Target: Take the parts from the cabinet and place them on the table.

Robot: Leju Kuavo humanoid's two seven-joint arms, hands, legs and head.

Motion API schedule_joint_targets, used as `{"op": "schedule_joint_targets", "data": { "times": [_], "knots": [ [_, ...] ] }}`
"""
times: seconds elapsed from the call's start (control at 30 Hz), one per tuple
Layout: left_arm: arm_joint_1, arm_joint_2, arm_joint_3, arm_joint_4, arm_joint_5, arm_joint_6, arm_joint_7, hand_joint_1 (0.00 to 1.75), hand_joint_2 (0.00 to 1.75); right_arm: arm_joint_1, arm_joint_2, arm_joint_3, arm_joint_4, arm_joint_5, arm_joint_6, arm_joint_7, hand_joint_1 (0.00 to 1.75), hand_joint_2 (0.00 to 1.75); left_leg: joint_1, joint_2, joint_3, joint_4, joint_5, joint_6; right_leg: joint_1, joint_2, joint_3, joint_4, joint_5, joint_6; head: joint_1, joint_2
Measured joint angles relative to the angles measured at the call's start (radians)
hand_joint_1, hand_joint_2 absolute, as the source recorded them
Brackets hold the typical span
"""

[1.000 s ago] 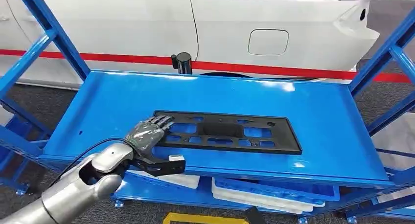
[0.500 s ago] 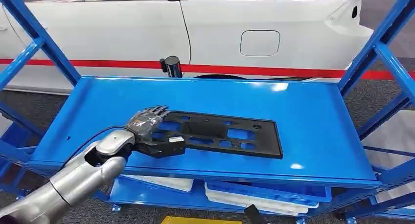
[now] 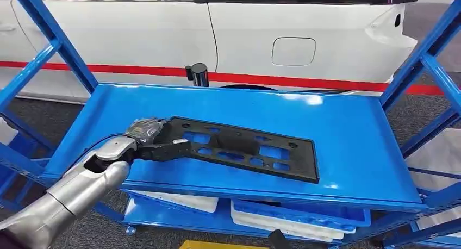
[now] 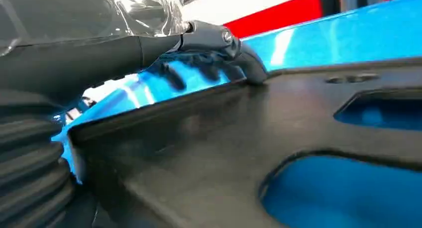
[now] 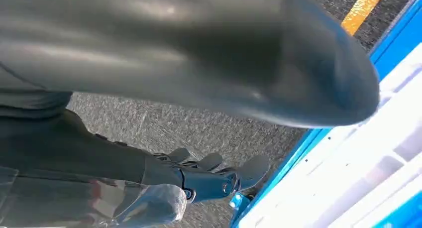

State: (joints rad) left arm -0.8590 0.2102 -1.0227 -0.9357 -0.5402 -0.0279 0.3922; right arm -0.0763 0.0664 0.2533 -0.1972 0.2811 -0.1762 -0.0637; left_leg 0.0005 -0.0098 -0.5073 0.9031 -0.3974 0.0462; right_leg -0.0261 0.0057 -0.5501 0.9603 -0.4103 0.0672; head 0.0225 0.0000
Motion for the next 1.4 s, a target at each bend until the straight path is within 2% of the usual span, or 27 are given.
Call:
{"op": "schedule_joint_targets", "data": {
  "times": [0.03, 0.07, 0.13, 0.2, 0.23, 0.3, 0.33, 0.37, 0.43, 0.5, 0.53, 0.67, 0.7, 0.73, 0.83, 0.87, 0.9, 0.93, 1.0, 1.03, 1.07, 1.17, 1.2, 1.27, 1.33, 1.37, 1.4],
  "knots": [
    [0.000, 0.002, 0.001, 0.002, 0.000, 0.004, 0.000, 1.75, 1.75, -0.002, 0.001, 0.001, 0.000, 0.000, 0.000, 0.000, 0.00, 0.00, -0.006, -0.001, -0.004, 0.005, -0.005, -0.009, 0.005, 0.003, 0.010, -0.020, -0.013, -0.005, 0.002, 0.000],
    [-0.001, 0.007, 0.001, 0.007, 0.003, 0.006, 0.001, 1.75, 1.75, -0.002, 0.001, 0.002, 0.000, -0.001, 0.000, -0.002, 0.00, 0.00, -0.005, -0.003, -0.005, 0.006, -0.006, -0.014, 0.003, 0.006, 0.006, -0.022, -0.009, -0.021, -0.002, 0.000],
    [0.000, 0.010, 0.003, 0.010, 0.005, 0.011, 0.002, 1.75, 1.75, -0.001, 0.000, 0.003, 0.000, -0.002, 0.000, -0.001, 0.00, 0.00, -0.002, -0.007, -0.005, 0.003, -0.005, -0.023, 0.012, 0.005, 0.006, -0.019, -0.012, -0.034, -0.003, 0.000],
    [0.001, 0.018, 0.006, 0.014, 0.007, 0.014, 0.002, 1.75, 1.75, -0.002, 0.000, 0.005, 0.000, -0.002, 0.000, -0.001, 0.00, 0.00, 0.006, -0.009, -0.009, 0.019, -0.017, -0.034, 0.009, -0.002, 0.007, -0.025, -0.004, -0.050, -0.003, 0.000],
    [0.001, 0.020, 0.008, 0.016, 0.007, 0.014, 0.002, 1.75, 1.75, -0.002, 0.000, 0.005, 0.000, -0.002, 0.000, -0.002, 0.00, 0.00, 0.006, -0.004, -0.032, 0.068, -0.053, -0.038, 0.009, -0.004, 0.005, -0.025, -0.004, -0.052, -0.005, 0.000],
    [0.005, 0.020, 0.010, 0.019, 0.008, 0.016, 0.002, 1.75, 1.75, -0.001, 0.000, 0.005, 0.000, -0.003, 0.000, -0.002, 0.00, 0.00, 0.007, -0.004, -0.113, 0.242, -0.140, -0.044, 0.011, -0.008, 0.000, -0.024, -0.003, -0.061, -0.007, 0.000],
    [0.009, 0.021, 0.011, 0.021, 0.009, 0.019, 0.002, 1.75, 1.75, 0.000, 0.000, 0.006, 0.000, -0.003, 0.000, -0.002, 0.00, 0.00, 0.007, -0.004, -0.147, 0.316, -0.168, -0.045, 0.013, -0.010, -0.001, -0.024, -0.002, -0.062, -0.007, 0.000],
    [0.010, 0.021, 0.012, 0.021, 0.010, 0.023, 0.001, 1.75, 1.75, 0.000, 0.000, 0.006, 0.000, -0.003, 0.000, -0.002, 0.00, 0.00, 0.007, -0.004, -0.166, 0.356, -0.173, -0.045, 0.015, -0.011, -0.002, -0.024, -0.002, -0.062, -0.007, 0.000],
    [0.011, 0.021, 0.015, 0.021, 0.011, 0.024, 0.001, 1.75, 1.75, 0.001, 0.000, 0.006, 0.000, -0.004, 0.000, -0.001, 0.00, 0.00, 0.007, -0.003, -0.125, 0.280, -0.123, -0.041, 0.016, -0.010, 0.000, -0.024, -0.001, -0.062, -0.007, 0.000],
    [0.010, 0.021, 0.016, 0.021, 0.013, 0.024, 0.001, 1.75, 1.75, 0.001, 0.000, 0.006, 0.000, -0.004, 0.000, -0.002, 0.00, 0.00, 0.007, -0.003, -0.025, 0.088, -0.043, -0.033, 0.016, -0.008, 0.004, -0.024, -0.001, -0.060, -0.007, 0.000],
    [0.009, 0.021, 0.016, 0.021, 0.012, 0.024, 0.000, 1.75, 1.75, 0.000, 0.000, 0.006, 0.000, -0.005, 0.000, -0.002, 0.00, 0.00, 0.005, -0.003, 0.007, 0.022, -0.032, -0.028, 0.019, -0.006, 0.004, -0.022, -0.001, -0.057, -0.007, 0.000],
    [0.009, 0.017, 0.016, 0.020, 0.002, 0.024, -0.002, 1.75, 1.75, 0.001, 0.001, 0.007, 0.000, -0.008, 0.000, -0.002, 0.00, 0.00, -0.005, 0.002, 0.005, 0.012, -0.022, -0.013, 0.018, 0.002, 0.003, -0.024, 0.002, -0.037, -0.006, 0.000],
    [0.009, 0.015, 0.016, 0.019, -0.002, 0.022, -0.002, 1.52, 1.75, 0.001, 0.000, 0.007, 0.000, -0.009, 0.000, -0.002, 0.00, 0.00, 0.005, 0.005, 0.012, 0.002, -0.012, -0.006, 0.017, 0.003, -0.001, -0.015, -0.005, -0.032, -0.006, 0.000],
    [0.008, 0.014, 0.015, 0.018, -0.005, 0.020, -0.001, 0.00, 1.75, 0.002, 0.000, 0.007, 0.000, -0.009, 0.000, -0.003, 0.00, 0.00, 0.004, 0.006, 0.012, 0.000, -0.010, -0.004, 0.019, 0.001, -0.013, 0.015, -0.028, -0.029, -0.005, 0.000],
    [0.012, 0.011, 0.011, 0.017, -0.011, 0.011, 0.002, 0.00, 1.75, 0.005, 0.000, 0.008, 0.000, -0.010, 0.000, -0.003, 0.00, 0.00, 0.005, 0.010, 0.008, 0.001, -0.009, 0.003, 0.015, 0.001, -0.121, 0.248, -0.143, -0.018, -0.001, 0.000],
    [0.014, 0.011, 0.006, 0.017, -0.014, 0.006, 0.005, 0.00, 1.75, 0.008, 0.000, 0.008, 0.000, -0.010, 0.000, -0.002, 0.00, 0.00, 0.006, 0.010, 0.008, 0.001, -0.009, 0.002, 0.011, 0.001, -0.149, 0.306, -0.154, -0.014, -0.001, 0.000],
    [0.016, 0.011, 0.003, 0.017, -0.019, 0.005, 0.009, 0.00, 1.75, 0.010, 0.000, 0.008, 0.000, -0.010, 0.000, -0.001, 0.00, 0.00, 0.008, 0.009, 0.009, 0.001, -0.009, 0.002, 0.007, 0.001, -0.150, 0.306, -0.141, -0.011, -0.001, 0.000],
    [0.015, 0.010, 0.001, 0.016, -0.028, 0.003, 0.014, 0.00, 1.75, 0.011, 0.000, 0.008, 0.000, -0.011, 0.000, -0.001, 0.00, 0.00, 0.010, 0.007, 0.010, 0.002, -0.010, 0.000, 0.002, 0.001, -0.126, 0.256, -0.106, -0.007, -0.001, 0.000],
    [0.008, 0.009, -0.003, 0.015, -0.044, -0.005, 0.025, 0.00, 1.75, 0.009, -0.002, 0.008, 0.000, -0.012, 0.000, -0.001, 0.00, 0.00, 0.017, 0.003, 0.012, 0.009, -0.015, -0.010, -0.008, -0.002, -0.038, 0.082, -0.024, 0.003, -0.001, 0.000],
    [0.003, 0.009, -0.006, 0.013, -0.057, -0.012, 0.032, 0.00, 1.75, 0.008, -0.001, 0.008, 0.000, -0.013, 0.000, -0.001, 0.00, 0.00, 0.015, 0.002, 0.010, 0.016, -0.020, -0.019, -0.015, -0.005, -0.001, 0.011, -0.010, 0.010, 0.000, 0.000],
    [-0.004, 0.009, -0.008, 0.010, -0.069, -0.019, 0.037, 0.00, 1.75, 0.006, 0.002, 0.009, 0.000, -0.014, 0.000, -0.001, 0.00, 0.00, 0.011, -0.002, 0.004, 0.024, -0.030, -0.030, -0.009, 0.005, 0.003, -0.002, -0.019, -0.002, 0.001, 0.000],
    [-0.011, 0.009, -0.018, 0.003, -0.097, -0.045, 0.055, 0.00, 1.75, 0.006, 0.002, 0.009, 0.000, -0.021, 0.000, 0.000, 0.00, 0.00, 0.016, -0.004, 0.007, 0.015, -0.026, -0.045, -0.001, 0.005, 0.000, 0.000, -0.020, -0.025, -0.004, 0.000],
    [-0.014, 0.009, -0.022, -0.001, -0.103, -0.051, 0.056, 0.00, 0.00, 0.006, 0.002, 0.009, 0.000, -0.022, 0.000, 0.000, 0.00, 0.00, 0.020, -0.004, 0.008, 0.018, -0.029, -0.048, -0.005, 0.003, -0.001, -0.004, -0.014, -0.036, -0.004, 0.000],
    [-0.017, 0.009, -0.030, -0.011, -0.114, -0.067, 0.064, 0.00, 0.00, 0.006, 0.002, 0.009, 0.000, -0.024, 0.000, -0.001, 0.00, 0.00, 0.021, 0.002, -0.027, 0.105, -0.089, -0.051, -0.004, 0.000, -0.003, -0.004, -0.012, -0.044, -0.005, 0.000],
    [-0.019, 0.009, -0.036, -0.022, -0.126, -0.077, 0.069, 0.00, 0.00, 0.008, 0.002, 0.010, 0.000, -0.029, 0.000, -0.001, 0.00, 0.00, 0.019, 0.002, -0.115, 0.290, -0.176, -0.053, 0.001, 0.000, -0.008, -0.003, -0.011, -0.049, -0.007, 0.000],
    [-0.020, 0.009, -0.039, -0.028, -0.132, -0.080, 0.069, 0.00, 0.00, 0.009, 0.002, 0.010, 0.000, -0.030, 0.000, -0.001, 0.00, 0.00, 0.019, 0.002, -0.144, 0.351, -0.193, -0.051, 0.004, 0.000, -0.009, -0.003, -0.010, -0.051, -0.007, 0.000],
    [-0.021, 0.009, -0.044, -0.034, -0.137, -0.084, 0.072, 0.00, 0.00, 0.011, 0.001, 0.010, 0.000, -0.031, 0.000, -0.001, 0.00, 0.00, 0.017, 0.002, -0.150, 0.361, -0.186, -0.049, 0.006, 0.000, -0.009, -0.003, -0.010, -0.051, -0.007, 0.000]
  ]
}}
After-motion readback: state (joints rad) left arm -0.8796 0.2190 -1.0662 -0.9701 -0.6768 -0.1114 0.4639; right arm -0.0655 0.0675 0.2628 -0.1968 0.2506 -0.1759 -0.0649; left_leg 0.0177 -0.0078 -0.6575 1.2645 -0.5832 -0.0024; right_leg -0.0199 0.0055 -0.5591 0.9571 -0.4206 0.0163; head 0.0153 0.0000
